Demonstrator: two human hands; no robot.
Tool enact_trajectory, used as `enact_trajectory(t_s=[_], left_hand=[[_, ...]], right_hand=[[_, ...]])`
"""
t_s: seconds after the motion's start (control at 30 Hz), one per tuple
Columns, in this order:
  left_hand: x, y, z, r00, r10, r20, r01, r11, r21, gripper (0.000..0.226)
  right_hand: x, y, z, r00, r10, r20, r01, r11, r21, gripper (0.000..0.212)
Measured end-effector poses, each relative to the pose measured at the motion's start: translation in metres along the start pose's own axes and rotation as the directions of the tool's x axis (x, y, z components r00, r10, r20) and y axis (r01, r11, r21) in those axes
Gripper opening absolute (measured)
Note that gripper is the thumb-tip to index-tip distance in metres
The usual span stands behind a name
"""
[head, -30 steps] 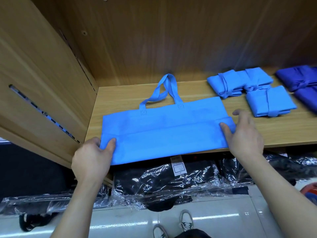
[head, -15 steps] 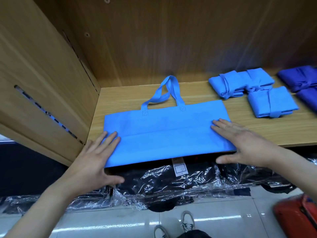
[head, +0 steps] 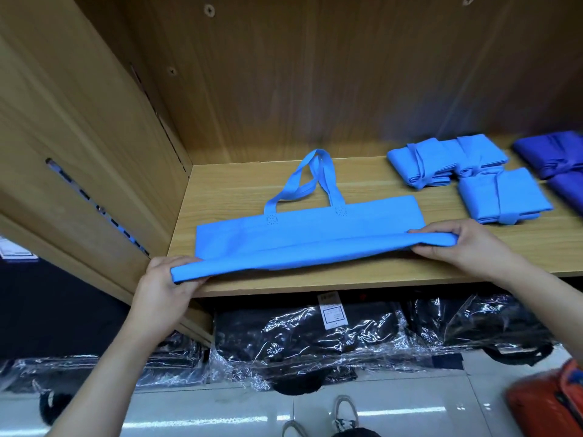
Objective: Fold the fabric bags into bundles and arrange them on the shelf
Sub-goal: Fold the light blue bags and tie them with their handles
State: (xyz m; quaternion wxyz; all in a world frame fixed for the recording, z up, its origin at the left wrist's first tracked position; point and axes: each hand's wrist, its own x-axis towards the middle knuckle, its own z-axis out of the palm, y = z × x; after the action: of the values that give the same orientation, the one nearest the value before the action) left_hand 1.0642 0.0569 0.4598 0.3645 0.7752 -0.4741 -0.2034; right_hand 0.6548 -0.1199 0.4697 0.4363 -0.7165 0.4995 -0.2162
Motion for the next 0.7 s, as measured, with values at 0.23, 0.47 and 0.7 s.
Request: enact_trajectory(t_s=[0.23,0.47,0.7], left_hand=[[0.022,-0.001,0.013,0.988,-0.108,-0.106,0.12,0.986,0.119,0.03],[0.021,0.009,0.021,0.98,0.006,-0.197,0.07,0.924,0.376,0.038],[0.026,0.021,0.026,0.966,0.257,0.006,-0.205,0.756,0.622,0.071]], right_hand=[[0.016,-0.004,0.023,0.918,0.1,-0.383,-0.117,0.993,-0.021,0.022],[0.02,-0.016,0.055,0.848,0.074,-0.525,-0.314,0.868,-0.385,0.06],[0.026,-0.019,0.059,0.857,0.145,-0.494,-0.435,0.718,-0.543,0.067]])
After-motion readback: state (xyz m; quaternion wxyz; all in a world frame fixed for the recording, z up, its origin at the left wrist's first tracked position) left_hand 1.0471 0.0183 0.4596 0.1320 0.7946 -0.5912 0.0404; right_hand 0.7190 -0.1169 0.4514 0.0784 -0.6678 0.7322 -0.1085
